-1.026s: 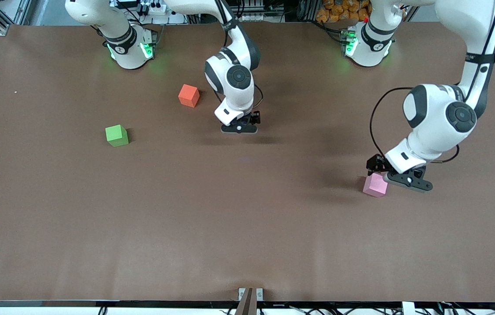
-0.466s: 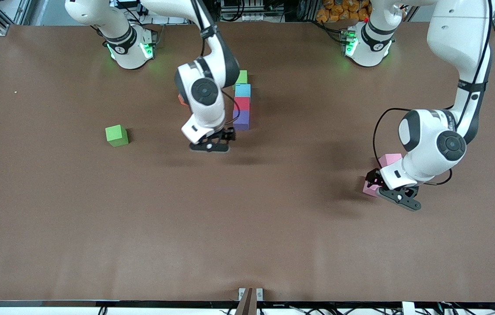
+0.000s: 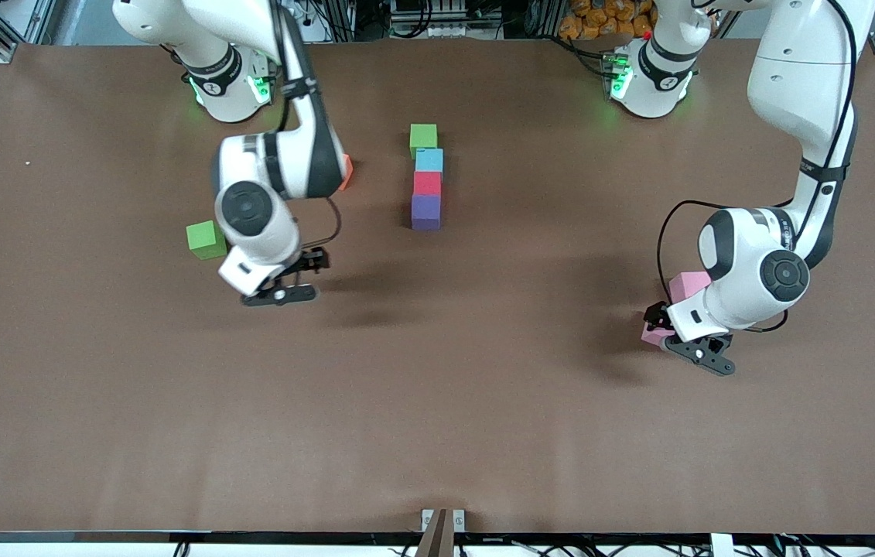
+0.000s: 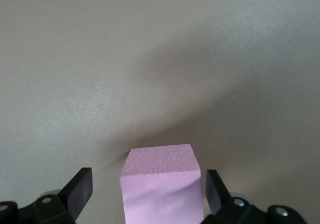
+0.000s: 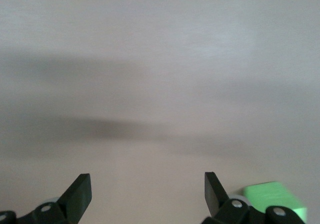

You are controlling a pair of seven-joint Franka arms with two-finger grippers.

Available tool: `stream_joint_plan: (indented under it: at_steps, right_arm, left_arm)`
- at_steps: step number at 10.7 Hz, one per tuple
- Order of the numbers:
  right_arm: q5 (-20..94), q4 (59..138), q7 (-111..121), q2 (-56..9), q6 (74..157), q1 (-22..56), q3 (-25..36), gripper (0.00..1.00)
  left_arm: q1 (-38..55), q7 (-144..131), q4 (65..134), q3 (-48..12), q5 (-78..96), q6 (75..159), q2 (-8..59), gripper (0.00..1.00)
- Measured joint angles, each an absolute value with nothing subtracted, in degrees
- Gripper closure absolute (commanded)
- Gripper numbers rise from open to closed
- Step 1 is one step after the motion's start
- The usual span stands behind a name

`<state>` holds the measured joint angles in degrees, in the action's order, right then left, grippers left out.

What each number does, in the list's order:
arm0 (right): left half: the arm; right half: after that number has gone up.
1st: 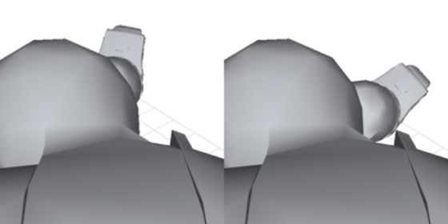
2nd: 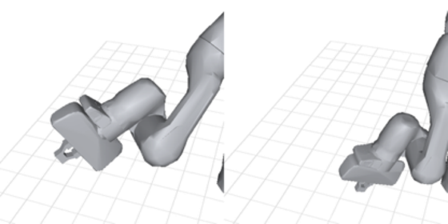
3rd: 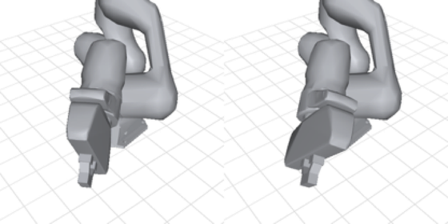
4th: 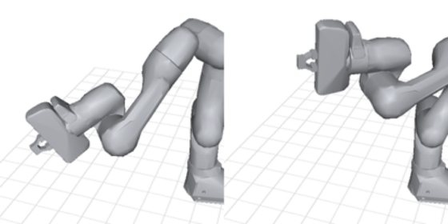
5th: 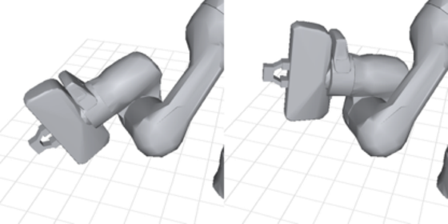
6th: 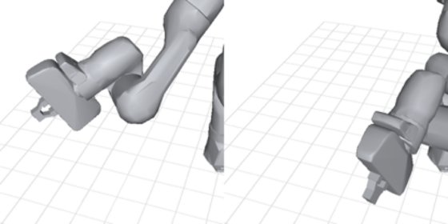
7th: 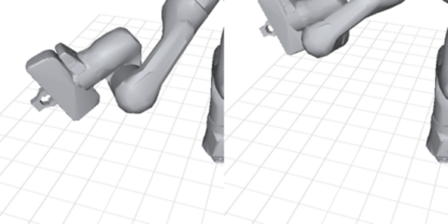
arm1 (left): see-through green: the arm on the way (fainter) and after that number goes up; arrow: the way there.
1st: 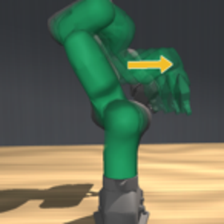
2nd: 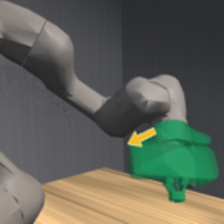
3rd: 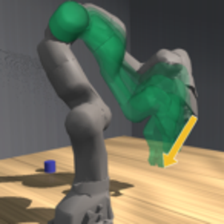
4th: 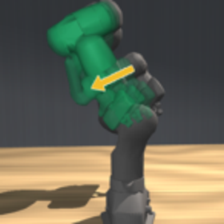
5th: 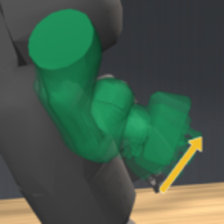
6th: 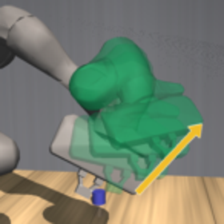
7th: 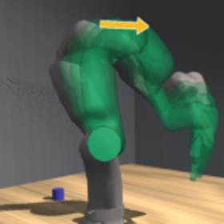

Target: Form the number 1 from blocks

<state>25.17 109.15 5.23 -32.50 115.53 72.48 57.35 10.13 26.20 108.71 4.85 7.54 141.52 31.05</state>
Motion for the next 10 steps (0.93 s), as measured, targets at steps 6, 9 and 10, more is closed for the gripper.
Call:
stream_joint_plan:
  at_steps: [6, 9, 10]
  right_arm:
    - [28.94, 109.28, 24.29, -32.06, 114.95, 57.65, 57.72, 0.00]
    - [30.22, 109.21, 26.72, -31.96, 114.90, 56.12, 57.71, 0.00]
    - [30.28, 109.03, 26.74, -31.91, 114.90, 56.14, 57.63, 0.00]
  left_arm:
    - [10.11, 26.18, 109.19, 4.90, 8.37, 139.60, 31.54, 1.00]
    - [10.27, 23.46, 109.03, 4.79, 8.81, 138.57, 31.44, 1.00]
    - [10.55, 20.52, 108.99, 4.27, 8.86, 138.06, 31.34, 1.00]
